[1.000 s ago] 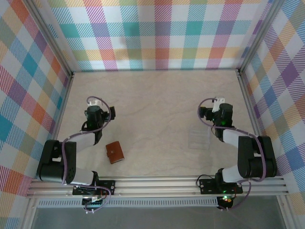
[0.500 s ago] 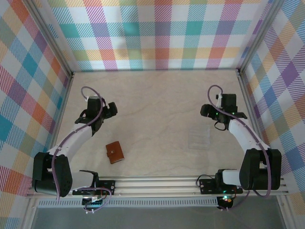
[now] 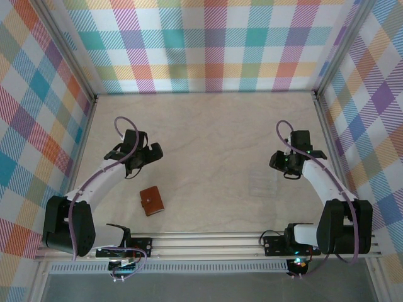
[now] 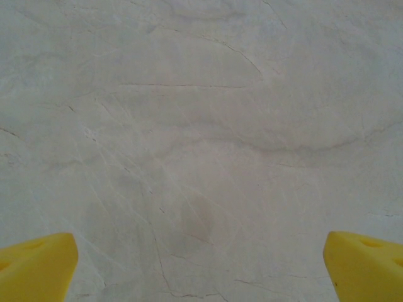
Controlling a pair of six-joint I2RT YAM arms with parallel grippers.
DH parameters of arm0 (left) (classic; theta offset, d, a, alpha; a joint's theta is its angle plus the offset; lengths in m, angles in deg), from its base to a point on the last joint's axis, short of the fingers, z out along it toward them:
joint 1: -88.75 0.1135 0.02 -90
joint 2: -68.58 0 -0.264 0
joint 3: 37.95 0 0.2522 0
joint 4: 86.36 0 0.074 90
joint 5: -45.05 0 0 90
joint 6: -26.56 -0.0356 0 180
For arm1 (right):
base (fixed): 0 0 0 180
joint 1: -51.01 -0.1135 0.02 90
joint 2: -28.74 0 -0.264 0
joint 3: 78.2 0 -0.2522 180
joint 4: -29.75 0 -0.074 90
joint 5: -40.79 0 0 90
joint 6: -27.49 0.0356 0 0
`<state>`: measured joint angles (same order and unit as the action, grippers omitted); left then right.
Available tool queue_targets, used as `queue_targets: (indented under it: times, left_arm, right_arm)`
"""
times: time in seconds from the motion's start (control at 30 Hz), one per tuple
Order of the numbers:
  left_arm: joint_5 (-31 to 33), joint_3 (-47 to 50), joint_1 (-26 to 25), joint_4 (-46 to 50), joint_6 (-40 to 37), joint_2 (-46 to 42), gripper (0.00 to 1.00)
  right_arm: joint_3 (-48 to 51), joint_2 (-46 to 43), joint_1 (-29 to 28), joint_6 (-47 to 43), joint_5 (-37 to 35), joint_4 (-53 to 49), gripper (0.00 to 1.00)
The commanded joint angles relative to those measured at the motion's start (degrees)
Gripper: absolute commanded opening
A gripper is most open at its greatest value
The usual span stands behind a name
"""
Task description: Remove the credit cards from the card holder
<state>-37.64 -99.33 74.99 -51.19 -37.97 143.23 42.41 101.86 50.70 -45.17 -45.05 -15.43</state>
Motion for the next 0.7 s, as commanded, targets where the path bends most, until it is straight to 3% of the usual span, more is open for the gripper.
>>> queue_targets:
  times: [0.0,0.67]
  left_arm:
    - [0.1,-0.2,-0.6,2.2,1.3,-0.1,1.0]
    - [1.8,1.2,-0.7,2.8,1.8,-1.1,1.0]
  right_arm:
    - [1.0,1.3,0.3,0.3,0.5,-0.8,0.34]
    - [-0.5,6.8,0.3,-0.6,0.9,-0.9,0.18]
